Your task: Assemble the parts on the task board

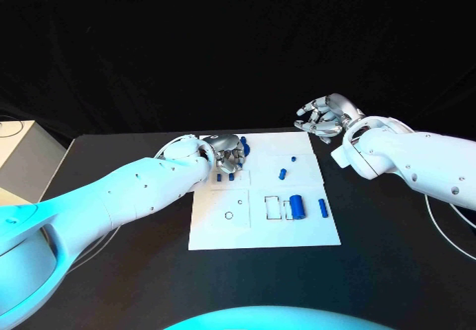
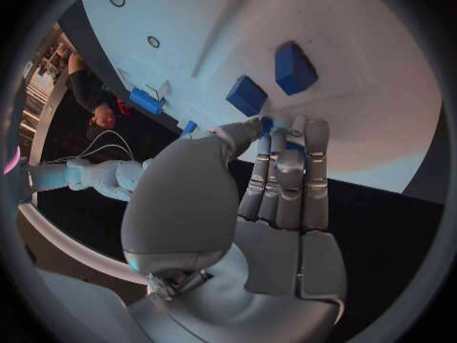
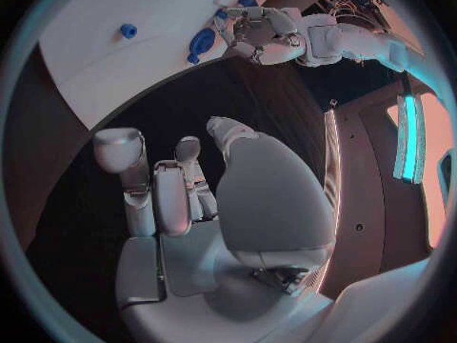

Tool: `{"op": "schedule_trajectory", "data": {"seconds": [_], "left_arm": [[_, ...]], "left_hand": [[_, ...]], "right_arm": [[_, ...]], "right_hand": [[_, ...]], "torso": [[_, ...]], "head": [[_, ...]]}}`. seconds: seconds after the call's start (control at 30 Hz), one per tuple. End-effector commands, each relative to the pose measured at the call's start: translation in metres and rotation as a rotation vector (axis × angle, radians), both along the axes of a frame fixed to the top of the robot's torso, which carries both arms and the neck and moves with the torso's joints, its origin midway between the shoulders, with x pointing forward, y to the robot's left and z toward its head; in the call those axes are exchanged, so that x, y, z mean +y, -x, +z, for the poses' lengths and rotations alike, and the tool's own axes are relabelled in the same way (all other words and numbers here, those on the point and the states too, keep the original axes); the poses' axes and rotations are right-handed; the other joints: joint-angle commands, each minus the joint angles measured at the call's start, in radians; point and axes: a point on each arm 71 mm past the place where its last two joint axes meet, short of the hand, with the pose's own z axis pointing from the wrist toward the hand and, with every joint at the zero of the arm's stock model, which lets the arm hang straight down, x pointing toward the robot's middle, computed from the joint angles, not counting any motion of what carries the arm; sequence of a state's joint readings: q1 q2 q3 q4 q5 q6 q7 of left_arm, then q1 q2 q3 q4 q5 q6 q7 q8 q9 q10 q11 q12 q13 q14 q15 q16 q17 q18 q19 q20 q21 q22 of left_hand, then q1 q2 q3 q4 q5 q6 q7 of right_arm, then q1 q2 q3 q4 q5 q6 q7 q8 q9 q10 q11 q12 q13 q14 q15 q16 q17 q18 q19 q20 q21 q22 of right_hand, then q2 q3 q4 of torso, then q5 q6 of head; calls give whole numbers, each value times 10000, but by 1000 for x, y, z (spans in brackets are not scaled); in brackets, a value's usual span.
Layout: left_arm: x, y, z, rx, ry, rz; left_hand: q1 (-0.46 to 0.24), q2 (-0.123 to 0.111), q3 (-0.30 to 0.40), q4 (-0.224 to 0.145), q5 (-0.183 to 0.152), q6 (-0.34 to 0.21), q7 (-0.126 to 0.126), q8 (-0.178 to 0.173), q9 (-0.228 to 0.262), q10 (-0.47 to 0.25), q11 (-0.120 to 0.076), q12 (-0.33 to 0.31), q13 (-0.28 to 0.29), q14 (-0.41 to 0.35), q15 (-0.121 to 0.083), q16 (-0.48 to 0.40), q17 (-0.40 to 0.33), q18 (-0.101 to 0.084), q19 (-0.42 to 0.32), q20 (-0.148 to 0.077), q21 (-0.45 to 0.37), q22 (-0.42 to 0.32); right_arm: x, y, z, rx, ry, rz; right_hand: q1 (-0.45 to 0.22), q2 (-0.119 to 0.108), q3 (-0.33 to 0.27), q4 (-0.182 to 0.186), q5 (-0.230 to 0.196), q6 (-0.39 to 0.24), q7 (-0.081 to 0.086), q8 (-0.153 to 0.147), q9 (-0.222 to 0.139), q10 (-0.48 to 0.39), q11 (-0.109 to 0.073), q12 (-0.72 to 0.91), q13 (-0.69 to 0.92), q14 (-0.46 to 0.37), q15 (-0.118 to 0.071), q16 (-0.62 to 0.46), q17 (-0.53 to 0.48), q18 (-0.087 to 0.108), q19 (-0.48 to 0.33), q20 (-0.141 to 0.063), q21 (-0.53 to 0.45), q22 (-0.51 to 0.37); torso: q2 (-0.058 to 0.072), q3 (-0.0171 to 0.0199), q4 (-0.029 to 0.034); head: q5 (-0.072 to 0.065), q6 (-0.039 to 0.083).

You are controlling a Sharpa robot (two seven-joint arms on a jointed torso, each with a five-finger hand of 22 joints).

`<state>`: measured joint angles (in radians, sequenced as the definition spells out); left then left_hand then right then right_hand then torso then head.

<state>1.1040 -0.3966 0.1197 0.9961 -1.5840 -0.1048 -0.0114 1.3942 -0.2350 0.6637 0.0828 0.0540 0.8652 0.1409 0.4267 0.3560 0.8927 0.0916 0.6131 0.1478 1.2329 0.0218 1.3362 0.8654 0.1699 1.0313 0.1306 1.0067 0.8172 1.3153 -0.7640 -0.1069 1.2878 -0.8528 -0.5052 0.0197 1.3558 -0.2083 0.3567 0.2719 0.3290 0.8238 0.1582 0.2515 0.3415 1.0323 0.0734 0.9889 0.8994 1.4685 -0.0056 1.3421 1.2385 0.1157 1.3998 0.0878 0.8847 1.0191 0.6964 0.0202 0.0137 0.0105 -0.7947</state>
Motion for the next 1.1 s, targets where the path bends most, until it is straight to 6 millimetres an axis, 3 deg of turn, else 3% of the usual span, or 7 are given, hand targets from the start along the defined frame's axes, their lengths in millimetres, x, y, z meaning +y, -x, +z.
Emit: {"op": "schedule_trajectory", "data": {"seconds": [0.03,0.33,0.7,1.1], "left_arm": [[-3,1,-1,92,-56,-191],[-4,0,-2,77,-8,-171],[-2,-1,-3,39,118,-144],[0,3,3,-287,1003,-232]], "left_hand": [[66,74,73,-39,-17,82,-9,-52,-19,86,-11,-43,-19,86,17,51,13,-6,63,-1,89,32],[158,188,219,-199,-24,259,-14,-103,-29,277,-62,-122,-64,122,-25,139,7,-16,73,-35,267,196],[136,283,414,-460,-26,633,5,-291,19,791,-88,-642,-255,115,-62,211,-136,-29,-31,-79,516,436],[179,476,619,-884,-18,1045,58,-544,125,1521,-95,-1381,-330,551,-99,469,286,-136,339,-126,1179,1139]], "right_arm": [[2,0,1,-102,-25,108],[2,1,1,-98,-33,125],[3,1,1,-77,-35,155],[3,1,1,-48,-31,173]], "right_hand": [[-5,-114,75,-6,47,-48,44,53,13,-31,-4,-36,-9,125,-60,-14,9,160,35,-29,-6,6],[-5,-114,75,-6,47,-48,44,53,13,-31,-4,-36,-9,125,-60,-14,9,160,35,-29,-6,6],[-25,-125,99,-7,60,-45,38,78,23,23,-9,-11,-22,136,-67,-33,0,154,68,-36,-12,-1],[-37,-130,104,-5,62,-41,36,88,28,33,-11,-10,-37,137,-68,-42,-7,153,78,-38,-18,-6]], "torso": [[9,4,-5],[9,16,-11],[-4,7,4],[2,5,1]], "head": [[-4,-4],[-37,-27],[-48,-35],[-54,-12]]}}
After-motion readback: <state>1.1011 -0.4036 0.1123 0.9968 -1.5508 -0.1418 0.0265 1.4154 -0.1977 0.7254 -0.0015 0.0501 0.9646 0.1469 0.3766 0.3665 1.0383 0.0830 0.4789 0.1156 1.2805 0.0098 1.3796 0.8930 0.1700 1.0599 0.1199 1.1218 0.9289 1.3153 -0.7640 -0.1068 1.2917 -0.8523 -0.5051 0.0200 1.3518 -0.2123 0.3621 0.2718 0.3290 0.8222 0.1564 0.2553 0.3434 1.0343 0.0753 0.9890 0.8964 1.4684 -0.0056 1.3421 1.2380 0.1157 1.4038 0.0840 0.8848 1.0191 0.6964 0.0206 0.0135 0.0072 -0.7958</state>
